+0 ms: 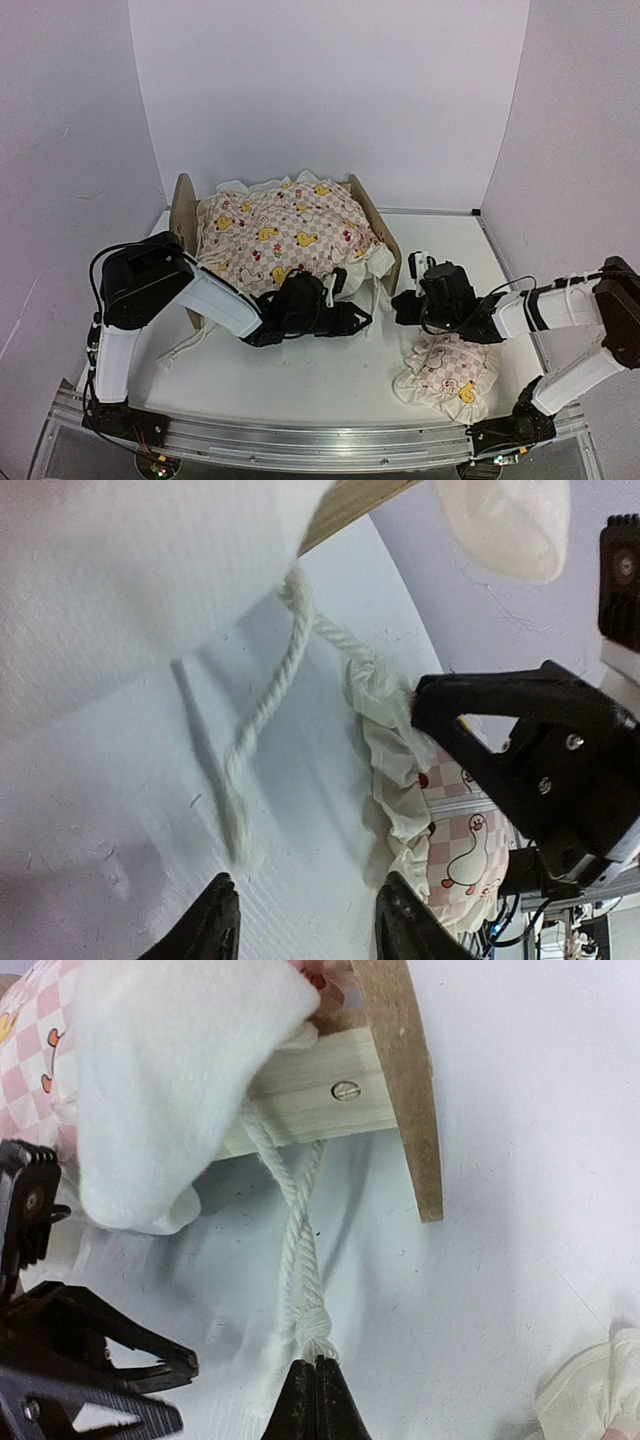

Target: Set up the pet bed

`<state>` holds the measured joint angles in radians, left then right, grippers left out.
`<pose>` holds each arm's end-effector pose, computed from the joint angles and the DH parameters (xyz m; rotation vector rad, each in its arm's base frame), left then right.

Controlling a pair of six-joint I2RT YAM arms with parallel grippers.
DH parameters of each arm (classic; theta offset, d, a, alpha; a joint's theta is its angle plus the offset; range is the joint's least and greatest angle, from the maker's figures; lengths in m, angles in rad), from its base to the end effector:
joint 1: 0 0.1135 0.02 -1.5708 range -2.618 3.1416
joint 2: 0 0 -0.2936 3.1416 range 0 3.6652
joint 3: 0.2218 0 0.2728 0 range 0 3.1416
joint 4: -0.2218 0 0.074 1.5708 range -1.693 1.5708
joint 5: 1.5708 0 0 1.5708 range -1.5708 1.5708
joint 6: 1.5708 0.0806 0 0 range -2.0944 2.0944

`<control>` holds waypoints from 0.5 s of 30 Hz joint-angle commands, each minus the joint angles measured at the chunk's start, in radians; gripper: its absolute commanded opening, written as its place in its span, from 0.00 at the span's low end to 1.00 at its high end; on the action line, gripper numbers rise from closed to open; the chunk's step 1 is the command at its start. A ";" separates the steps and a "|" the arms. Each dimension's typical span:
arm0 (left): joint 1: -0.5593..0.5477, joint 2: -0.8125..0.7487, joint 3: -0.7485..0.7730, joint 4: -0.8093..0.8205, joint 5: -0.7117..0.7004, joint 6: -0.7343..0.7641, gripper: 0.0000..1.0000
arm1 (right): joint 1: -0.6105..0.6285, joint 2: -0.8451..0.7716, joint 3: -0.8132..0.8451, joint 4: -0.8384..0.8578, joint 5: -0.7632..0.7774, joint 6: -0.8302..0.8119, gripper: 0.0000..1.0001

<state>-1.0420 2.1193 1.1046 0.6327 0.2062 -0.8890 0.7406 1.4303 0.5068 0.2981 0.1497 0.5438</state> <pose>0.2412 -0.4456 0.1127 0.3285 2.2288 -1.3815 0.2383 0.2015 0.1381 -0.1347 2.2400 0.5522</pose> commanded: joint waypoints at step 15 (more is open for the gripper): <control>0.008 0.092 0.286 -0.061 -0.258 0.044 0.38 | -0.028 -0.116 -0.025 -0.005 -0.142 -0.109 0.00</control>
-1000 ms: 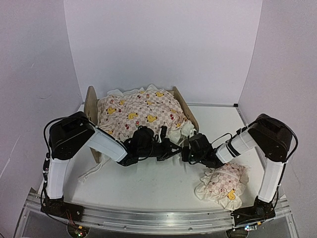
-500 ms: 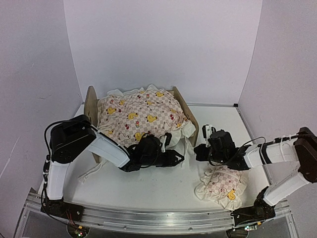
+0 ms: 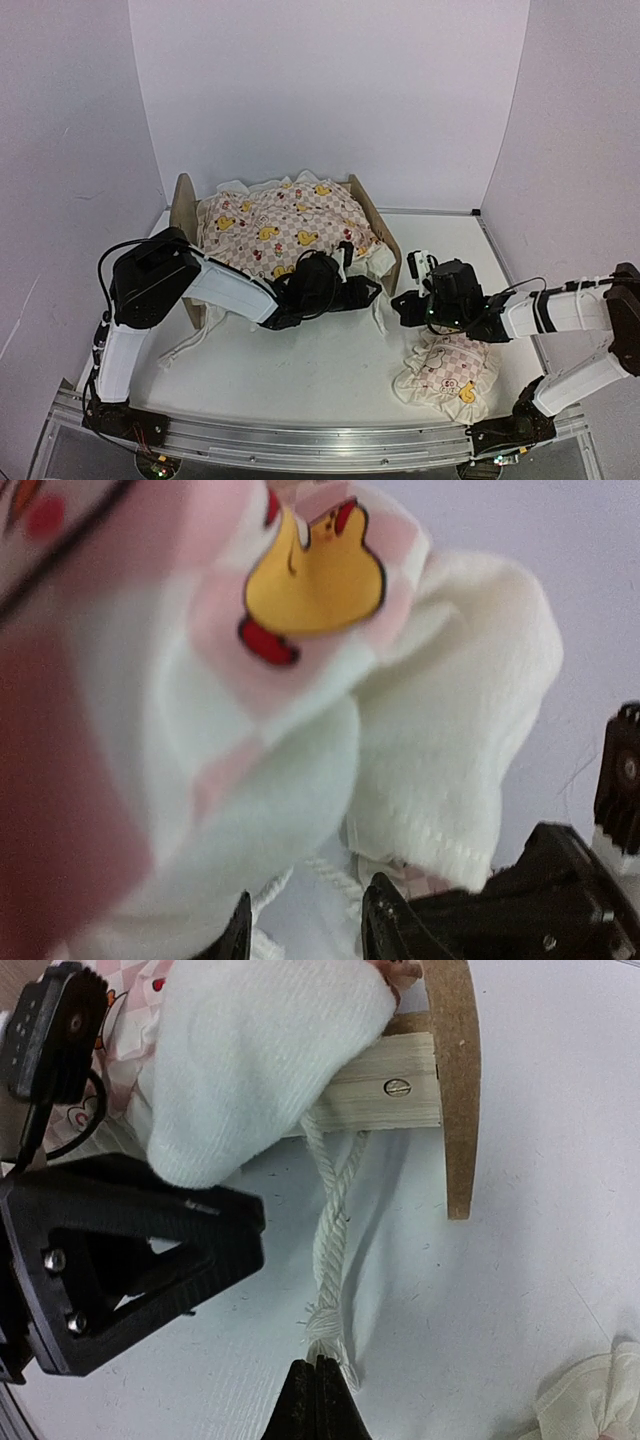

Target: Set up the pet bed

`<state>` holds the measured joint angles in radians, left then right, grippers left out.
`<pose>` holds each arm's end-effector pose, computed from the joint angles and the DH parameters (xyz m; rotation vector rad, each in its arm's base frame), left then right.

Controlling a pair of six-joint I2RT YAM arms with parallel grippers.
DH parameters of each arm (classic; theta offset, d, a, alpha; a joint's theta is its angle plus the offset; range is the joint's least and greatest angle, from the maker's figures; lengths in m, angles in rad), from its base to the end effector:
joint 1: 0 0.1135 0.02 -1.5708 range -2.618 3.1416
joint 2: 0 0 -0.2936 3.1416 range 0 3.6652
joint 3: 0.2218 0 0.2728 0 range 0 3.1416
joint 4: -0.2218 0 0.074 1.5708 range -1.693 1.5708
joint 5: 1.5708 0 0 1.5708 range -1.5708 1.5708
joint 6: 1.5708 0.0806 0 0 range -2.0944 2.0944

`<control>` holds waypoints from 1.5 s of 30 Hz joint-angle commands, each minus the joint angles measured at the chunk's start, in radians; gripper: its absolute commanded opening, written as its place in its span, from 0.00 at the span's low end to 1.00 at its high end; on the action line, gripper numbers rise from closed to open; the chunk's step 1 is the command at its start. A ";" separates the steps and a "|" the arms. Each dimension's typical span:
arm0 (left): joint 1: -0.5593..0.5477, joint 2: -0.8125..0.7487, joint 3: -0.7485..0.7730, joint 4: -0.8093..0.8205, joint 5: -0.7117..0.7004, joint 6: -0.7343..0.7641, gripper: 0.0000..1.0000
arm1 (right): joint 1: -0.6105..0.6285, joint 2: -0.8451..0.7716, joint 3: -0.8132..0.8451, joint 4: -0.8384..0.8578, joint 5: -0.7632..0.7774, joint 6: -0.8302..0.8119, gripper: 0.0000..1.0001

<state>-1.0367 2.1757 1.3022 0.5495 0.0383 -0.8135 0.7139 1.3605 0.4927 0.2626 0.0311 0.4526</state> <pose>0.2775 -0.4753 0.1403 0.2644 2.0977 -1.2385 0.2311 0.1969 0.1485 -0.2744 2.2288 0.6191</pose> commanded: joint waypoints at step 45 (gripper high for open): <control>0.014 0.001 0.098 0.037 -0.104 0.039 0.00 | -0.110 0.235 0.142 0.445 -0.165 -0.289 0.00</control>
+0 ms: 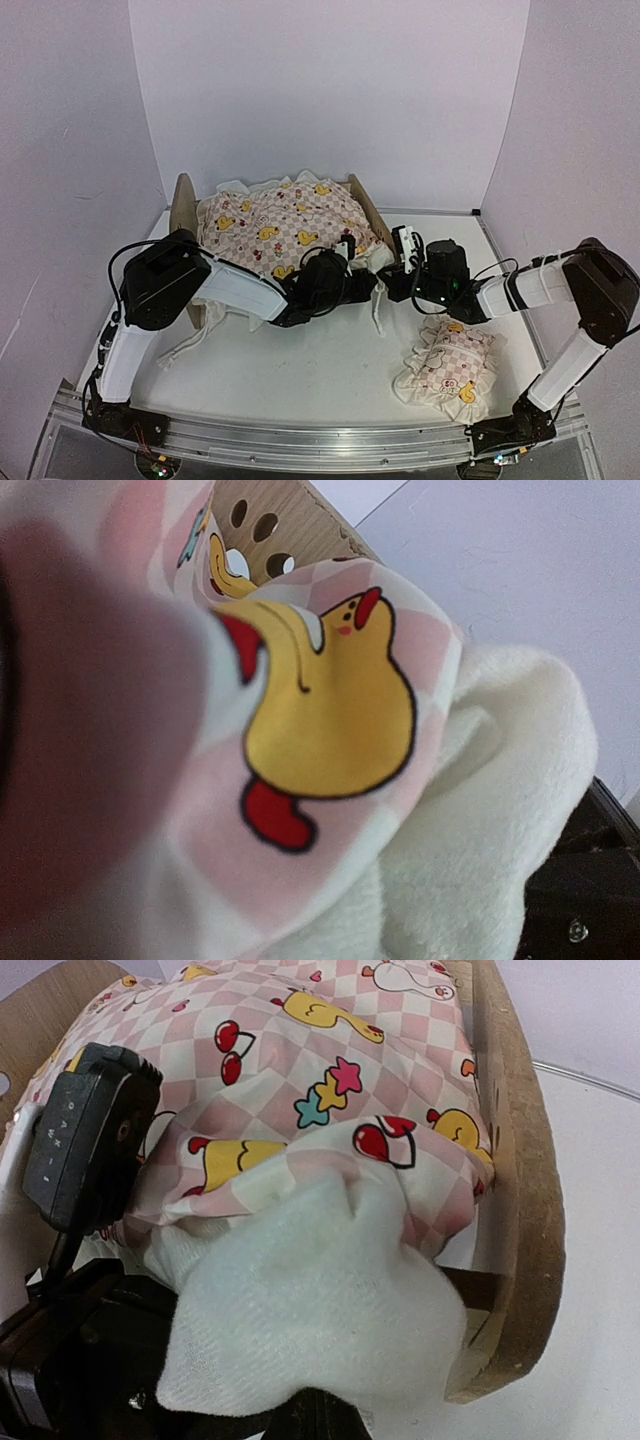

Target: Set up the pet bed

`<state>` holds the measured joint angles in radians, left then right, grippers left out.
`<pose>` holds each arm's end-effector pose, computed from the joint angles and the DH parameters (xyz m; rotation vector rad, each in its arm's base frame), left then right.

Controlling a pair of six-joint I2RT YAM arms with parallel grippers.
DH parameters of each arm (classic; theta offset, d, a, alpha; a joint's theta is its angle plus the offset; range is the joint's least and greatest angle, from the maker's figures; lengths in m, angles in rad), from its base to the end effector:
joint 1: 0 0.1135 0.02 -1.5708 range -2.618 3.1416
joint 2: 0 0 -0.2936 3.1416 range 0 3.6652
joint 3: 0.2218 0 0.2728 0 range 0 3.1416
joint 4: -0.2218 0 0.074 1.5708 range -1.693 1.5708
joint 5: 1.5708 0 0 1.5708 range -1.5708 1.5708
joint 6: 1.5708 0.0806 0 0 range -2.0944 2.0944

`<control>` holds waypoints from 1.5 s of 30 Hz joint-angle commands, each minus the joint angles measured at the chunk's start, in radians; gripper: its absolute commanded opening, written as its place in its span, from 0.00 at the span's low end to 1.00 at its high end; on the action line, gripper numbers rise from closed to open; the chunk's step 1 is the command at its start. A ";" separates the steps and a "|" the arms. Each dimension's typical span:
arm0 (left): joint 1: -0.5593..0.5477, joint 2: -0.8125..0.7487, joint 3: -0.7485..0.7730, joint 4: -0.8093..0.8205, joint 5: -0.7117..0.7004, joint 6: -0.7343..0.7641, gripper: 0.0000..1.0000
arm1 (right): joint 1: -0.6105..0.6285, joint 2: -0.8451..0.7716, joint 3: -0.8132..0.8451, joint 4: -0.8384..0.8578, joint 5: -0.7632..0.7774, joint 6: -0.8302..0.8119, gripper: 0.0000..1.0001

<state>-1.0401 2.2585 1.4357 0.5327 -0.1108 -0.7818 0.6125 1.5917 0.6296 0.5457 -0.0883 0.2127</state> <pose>0.3008 -0.4949 0.1420 0.1778 2.0187 -1.1231 0.2975 0.2177 0.1606 -0.4622 1.9861 0.6147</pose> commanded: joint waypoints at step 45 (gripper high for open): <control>0.107 -0.274 -0.343 0.151 0.379 0.583 0.69 | -0.103 0.278 0.121 0.334 -0.646 -0.193 0.00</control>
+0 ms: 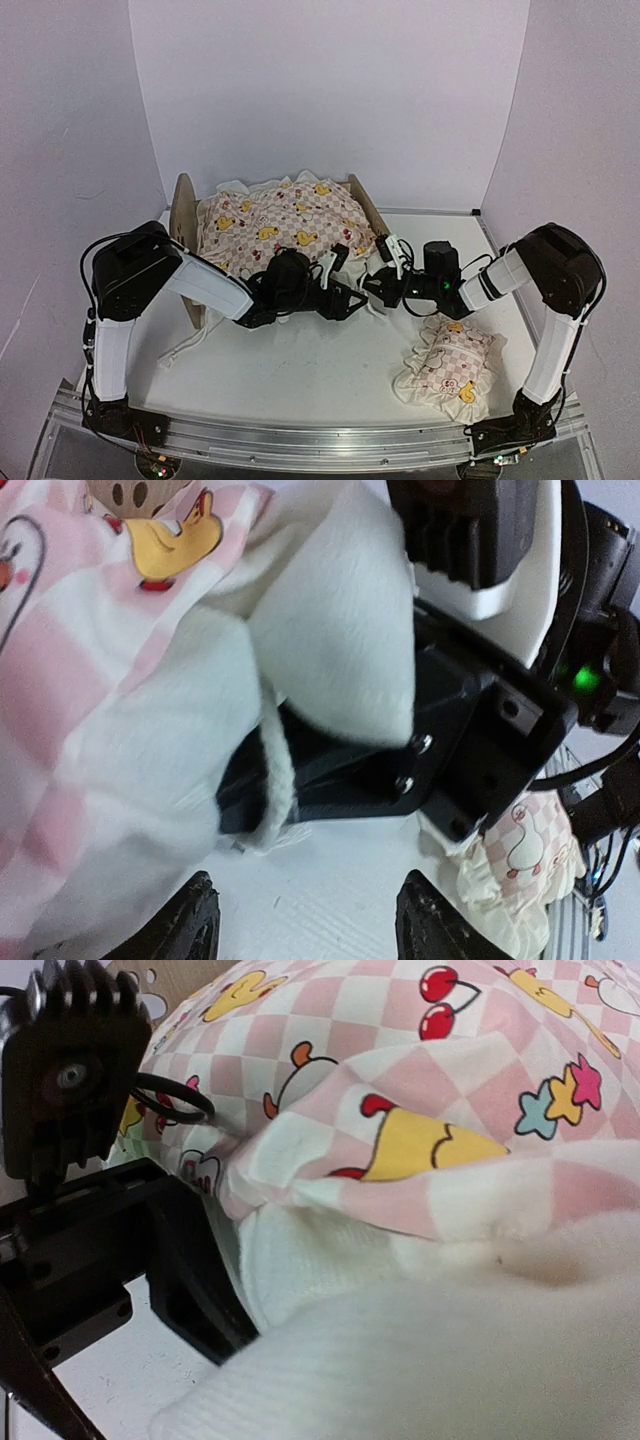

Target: Set up the pet bed

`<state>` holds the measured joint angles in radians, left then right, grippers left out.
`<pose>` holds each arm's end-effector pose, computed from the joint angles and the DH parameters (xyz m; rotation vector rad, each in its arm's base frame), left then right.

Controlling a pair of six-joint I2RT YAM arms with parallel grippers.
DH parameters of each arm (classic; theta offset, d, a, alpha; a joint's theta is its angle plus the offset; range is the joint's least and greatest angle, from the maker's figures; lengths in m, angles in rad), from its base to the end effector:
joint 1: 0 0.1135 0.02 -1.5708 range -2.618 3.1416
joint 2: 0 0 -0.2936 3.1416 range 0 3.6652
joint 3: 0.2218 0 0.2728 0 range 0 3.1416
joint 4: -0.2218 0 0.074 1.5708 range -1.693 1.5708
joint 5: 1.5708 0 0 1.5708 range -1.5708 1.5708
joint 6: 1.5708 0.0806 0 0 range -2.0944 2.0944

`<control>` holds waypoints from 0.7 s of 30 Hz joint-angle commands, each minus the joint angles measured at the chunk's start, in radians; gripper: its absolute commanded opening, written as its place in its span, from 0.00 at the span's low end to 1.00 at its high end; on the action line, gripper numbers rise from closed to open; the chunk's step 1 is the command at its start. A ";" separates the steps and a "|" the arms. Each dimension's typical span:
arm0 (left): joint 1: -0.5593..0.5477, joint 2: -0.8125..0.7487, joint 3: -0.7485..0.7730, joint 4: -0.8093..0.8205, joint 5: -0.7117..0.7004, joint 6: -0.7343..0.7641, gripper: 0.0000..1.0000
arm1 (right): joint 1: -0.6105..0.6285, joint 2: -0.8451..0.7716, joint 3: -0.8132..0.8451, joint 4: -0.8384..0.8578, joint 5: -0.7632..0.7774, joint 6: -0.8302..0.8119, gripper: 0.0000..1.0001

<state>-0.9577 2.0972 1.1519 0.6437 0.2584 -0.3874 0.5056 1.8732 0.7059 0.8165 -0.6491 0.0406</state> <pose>0.2807 -0.4347 0.1416 0.7554 1.8885 -1.1344 0.3237 0.2349 0.1251 -0.8812 1.7632 0.9834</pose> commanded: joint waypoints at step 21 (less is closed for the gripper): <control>0.032 -0.031 0.030 0.045 -0.041 0.542 0.17 | -0.045 -0.020 0.030 0.044 -0.195 -0.002 0.00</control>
<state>-0.9066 2.0312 1.1137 0.6483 0.2626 0.1184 0.4698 1.8759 0.7322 0.8253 -0.7975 0.0444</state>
